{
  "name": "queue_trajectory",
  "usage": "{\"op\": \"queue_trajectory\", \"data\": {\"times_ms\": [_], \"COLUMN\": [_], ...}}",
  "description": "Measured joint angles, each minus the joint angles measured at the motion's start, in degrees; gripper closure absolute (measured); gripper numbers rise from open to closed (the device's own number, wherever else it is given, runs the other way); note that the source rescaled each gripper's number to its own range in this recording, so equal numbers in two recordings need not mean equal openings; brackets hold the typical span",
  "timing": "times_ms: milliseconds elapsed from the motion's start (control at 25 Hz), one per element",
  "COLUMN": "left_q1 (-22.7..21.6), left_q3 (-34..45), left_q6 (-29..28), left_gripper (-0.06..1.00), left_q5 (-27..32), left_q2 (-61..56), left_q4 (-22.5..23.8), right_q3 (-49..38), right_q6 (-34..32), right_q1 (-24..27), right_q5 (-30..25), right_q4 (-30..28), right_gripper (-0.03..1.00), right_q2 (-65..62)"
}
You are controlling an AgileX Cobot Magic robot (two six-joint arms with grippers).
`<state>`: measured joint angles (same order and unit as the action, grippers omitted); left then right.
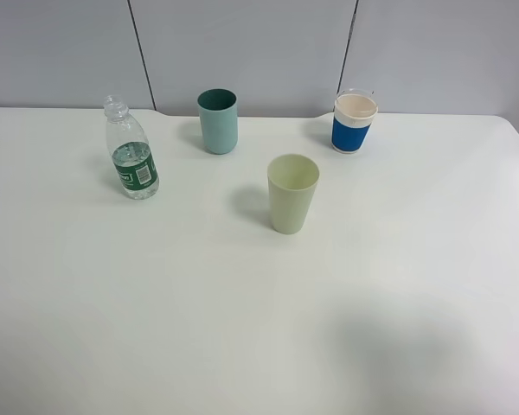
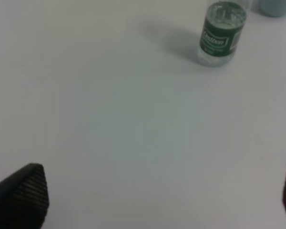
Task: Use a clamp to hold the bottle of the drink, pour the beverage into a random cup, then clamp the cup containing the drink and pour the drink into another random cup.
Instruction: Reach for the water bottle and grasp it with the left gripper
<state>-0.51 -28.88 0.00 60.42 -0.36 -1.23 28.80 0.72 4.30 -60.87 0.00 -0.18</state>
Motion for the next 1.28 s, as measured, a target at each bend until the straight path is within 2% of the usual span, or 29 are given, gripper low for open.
{"op": "queue_trajectory", "data": {"times_ms": [1280], "left_q1": [0.0], "left_q3": [0.0], "left_q6": [0.0], "left_gripper": [-0.06], "left_q5": [0.0], "left_q2": [0.0], "left_q4": [0.0], "right_q3": [0.0], "right_q6": [0.0], "right_q1": [0.0], "right_q5": [0.0], "right_q4": [0.0], "right_gripper": [-0.03], "right_q2": [0.0]}}
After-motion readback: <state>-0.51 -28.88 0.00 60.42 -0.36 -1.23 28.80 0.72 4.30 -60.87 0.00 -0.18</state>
